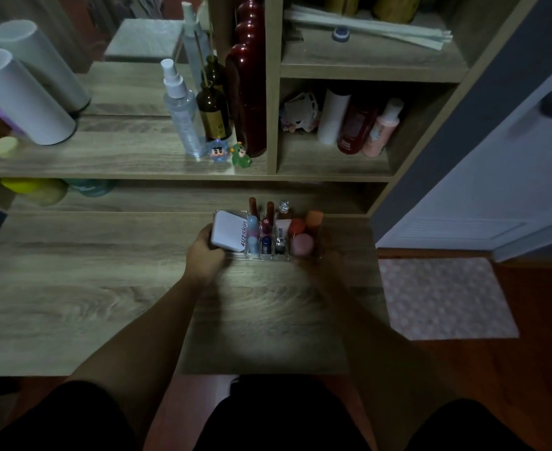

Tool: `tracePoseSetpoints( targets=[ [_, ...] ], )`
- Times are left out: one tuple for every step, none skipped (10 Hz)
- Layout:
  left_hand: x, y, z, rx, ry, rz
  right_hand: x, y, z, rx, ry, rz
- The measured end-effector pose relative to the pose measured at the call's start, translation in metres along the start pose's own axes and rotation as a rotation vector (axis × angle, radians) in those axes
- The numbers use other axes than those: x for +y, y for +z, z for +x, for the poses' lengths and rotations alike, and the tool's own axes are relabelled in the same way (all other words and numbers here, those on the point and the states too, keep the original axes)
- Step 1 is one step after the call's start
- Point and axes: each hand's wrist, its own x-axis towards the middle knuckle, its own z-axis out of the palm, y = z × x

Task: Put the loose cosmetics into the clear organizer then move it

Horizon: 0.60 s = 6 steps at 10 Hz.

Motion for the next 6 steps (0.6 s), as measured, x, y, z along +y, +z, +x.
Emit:
tracePoseSetpoints(
  targets=[
    [0.000,0.000,0.002,-0.001,-0.002,-0.021,-0.001,0.000,0.002,-0.003,-0.037,-0.014],
    [0.000,0.000,0.001,-0.004,0.010,-0.027,-0.004,-0.002,0.005,-0.009,-0.059,-0.011],
    [0.000,0.000,0.000,-0.031,0.020,0.002,-0.006,-0.002,0.003,0.017,-0.084,-0.027],
    [0.001,0.002,-0.003,-0.031,0.021,0.060,-0.008,-0.003,0.001,0.030,-0.050,-0.045],
    [0.002,0.006,-0.015,0.044,0.038,0.064,-0.008,-0.005,-0.005,-0.032,-0.066,-0.055],
    [-0.003,0.013,-0.032,0.163,0.026,0.241,-0.006,-0.010,-0.021,-0.060,-0.112,-0.197]
  ],
)
